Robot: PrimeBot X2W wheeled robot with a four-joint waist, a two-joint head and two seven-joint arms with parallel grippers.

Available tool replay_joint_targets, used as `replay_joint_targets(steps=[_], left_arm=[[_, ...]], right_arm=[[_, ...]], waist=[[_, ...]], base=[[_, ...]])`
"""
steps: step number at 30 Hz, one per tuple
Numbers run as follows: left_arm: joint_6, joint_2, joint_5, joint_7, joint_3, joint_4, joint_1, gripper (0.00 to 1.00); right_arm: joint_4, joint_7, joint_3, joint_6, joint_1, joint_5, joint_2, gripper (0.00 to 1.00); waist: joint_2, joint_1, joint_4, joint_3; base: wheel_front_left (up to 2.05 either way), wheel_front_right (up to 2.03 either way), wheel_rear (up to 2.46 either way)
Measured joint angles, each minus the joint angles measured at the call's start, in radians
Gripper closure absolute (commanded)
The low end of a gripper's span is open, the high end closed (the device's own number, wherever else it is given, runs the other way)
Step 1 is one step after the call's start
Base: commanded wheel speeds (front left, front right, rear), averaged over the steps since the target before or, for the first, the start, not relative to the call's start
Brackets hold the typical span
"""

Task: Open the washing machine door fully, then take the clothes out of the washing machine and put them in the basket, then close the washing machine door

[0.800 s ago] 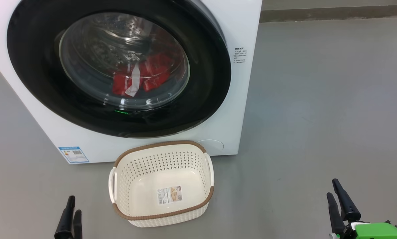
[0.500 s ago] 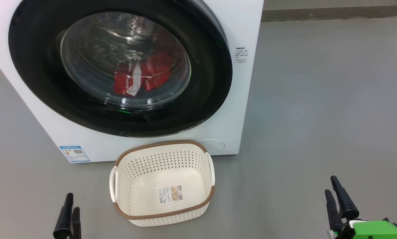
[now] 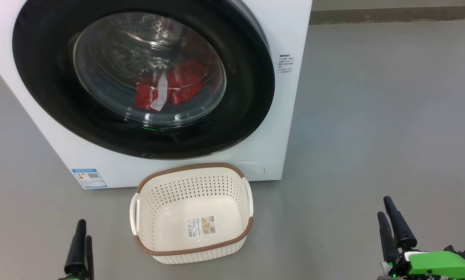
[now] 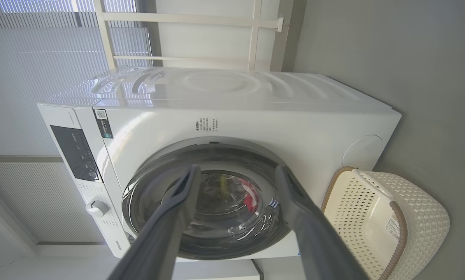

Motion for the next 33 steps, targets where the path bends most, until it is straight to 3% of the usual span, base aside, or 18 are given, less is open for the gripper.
replay_joint_targets(steps=[15,33], left_arm=[[0.000,0.014,0.175,-0.042,-0.033,-0.056,0.000,0.00],[0.000,0.016,0.562,-0.094,-0.040,-0.086,0.000,0.00]], right_arm=[[-0.027,-0.076,0.104,0.000,-0.027,-0.109,-0.064,0.00],[-0.036,-0.127,0.160,0.000,-0.056,-0.404,-0.089,0.00]], waist=[[0.0000,-0.0001,0.008,0.003],[0.0000,-0.0001,0.016,0.009]], base=[[0.00,0.00,0.00],[0.00,0.00,0.00]])
